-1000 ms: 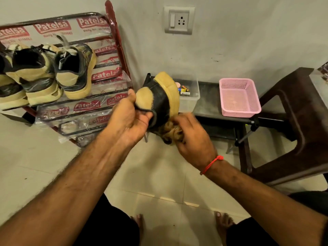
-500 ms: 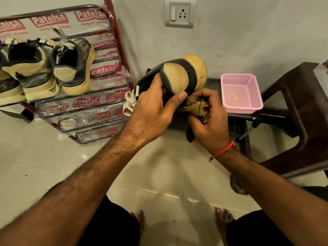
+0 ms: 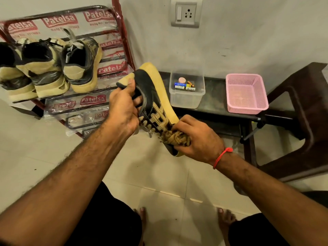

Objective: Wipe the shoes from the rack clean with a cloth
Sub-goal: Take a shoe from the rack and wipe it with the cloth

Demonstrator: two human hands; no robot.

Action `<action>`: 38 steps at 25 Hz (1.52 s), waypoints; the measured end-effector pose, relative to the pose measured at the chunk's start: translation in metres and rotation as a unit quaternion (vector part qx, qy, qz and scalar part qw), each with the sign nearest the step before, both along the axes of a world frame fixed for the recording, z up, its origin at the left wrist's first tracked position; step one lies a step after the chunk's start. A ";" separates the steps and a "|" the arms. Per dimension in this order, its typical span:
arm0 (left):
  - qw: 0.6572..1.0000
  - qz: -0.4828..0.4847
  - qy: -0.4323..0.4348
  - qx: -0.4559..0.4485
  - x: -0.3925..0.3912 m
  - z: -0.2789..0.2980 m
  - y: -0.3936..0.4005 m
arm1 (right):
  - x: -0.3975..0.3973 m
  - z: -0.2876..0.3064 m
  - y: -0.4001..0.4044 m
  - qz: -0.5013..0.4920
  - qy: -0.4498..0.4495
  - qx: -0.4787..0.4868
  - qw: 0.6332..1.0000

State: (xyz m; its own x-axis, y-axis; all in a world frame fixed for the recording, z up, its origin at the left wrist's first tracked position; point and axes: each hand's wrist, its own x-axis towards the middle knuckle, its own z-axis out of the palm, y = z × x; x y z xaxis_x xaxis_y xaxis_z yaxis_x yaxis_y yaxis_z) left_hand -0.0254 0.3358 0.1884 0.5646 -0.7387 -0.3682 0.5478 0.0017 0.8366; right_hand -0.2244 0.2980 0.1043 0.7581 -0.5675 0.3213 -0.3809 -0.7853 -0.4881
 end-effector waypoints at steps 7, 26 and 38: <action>0.988 -0.144 -0.039 0.031 -0.029 0.000 0.008 | 0.015 0.039 -0.014 -0.098 -0.242 0.015 0.965; 1.000 0.014 -0.010 0.014 0.034 0.029 0.015 | 0.002 0.038 -0.015 -0.039 -0.244 0.300 0.921; 0.682 -0.242 -0.687 0.066 0.046 0.036 0.049 | 0.018 0.069 -0.017 -0.145 -0.468 0.559 0.669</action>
State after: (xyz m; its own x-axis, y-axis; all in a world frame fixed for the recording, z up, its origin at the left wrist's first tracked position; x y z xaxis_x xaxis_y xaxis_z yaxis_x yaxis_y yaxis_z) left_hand 0.0209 0.3849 0.2245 0.1455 -0.9727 0.1809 -0.8440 -0.0266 0.5357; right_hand -0.2065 0.2811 0.1731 0.3272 -0.9295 -0.1701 0.4460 0.3106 -0.8394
